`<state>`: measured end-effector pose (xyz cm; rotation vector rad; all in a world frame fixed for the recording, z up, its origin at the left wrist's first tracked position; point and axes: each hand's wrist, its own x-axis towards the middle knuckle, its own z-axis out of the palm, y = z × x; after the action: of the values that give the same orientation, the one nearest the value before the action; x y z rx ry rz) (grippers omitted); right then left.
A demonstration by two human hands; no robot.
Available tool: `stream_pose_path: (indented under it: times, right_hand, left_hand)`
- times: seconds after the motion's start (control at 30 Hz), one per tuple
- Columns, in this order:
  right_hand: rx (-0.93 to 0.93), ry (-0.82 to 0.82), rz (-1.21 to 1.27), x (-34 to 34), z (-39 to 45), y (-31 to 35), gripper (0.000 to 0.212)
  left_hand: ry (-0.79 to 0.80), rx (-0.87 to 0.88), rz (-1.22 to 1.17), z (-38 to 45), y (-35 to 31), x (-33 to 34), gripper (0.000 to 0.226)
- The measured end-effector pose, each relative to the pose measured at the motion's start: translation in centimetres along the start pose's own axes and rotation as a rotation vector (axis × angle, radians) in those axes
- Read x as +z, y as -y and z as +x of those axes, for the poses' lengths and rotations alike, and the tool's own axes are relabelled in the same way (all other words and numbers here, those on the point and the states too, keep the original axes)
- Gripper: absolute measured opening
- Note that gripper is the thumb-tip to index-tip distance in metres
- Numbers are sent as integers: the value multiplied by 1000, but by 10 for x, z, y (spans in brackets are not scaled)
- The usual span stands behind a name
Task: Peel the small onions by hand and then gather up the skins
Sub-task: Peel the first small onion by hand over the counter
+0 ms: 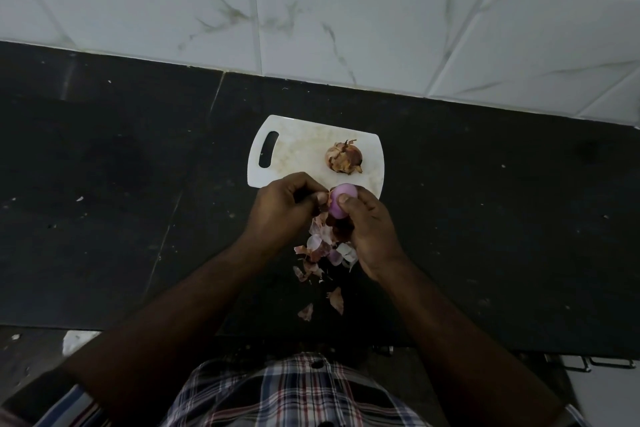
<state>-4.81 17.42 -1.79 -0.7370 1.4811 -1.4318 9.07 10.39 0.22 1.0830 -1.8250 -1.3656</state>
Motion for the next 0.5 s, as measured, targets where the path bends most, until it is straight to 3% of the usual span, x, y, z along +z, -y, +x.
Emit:
stream_pose_path:
  times: [0.2,0.37,0.5]
  right_hand:
    - [-65,-60,-69,7,0,3,43]
    - [-104,-17,-131,5,-1,6,18]
    - [-126,35,-167,-2,-1,11,29]
  left_hand:
    - [-82,-196,-350,2,-6,15,18]
    - [-117,-217,-345,4,-10,18,17]
    - [-107,-135,-228,8,-8,15,17]
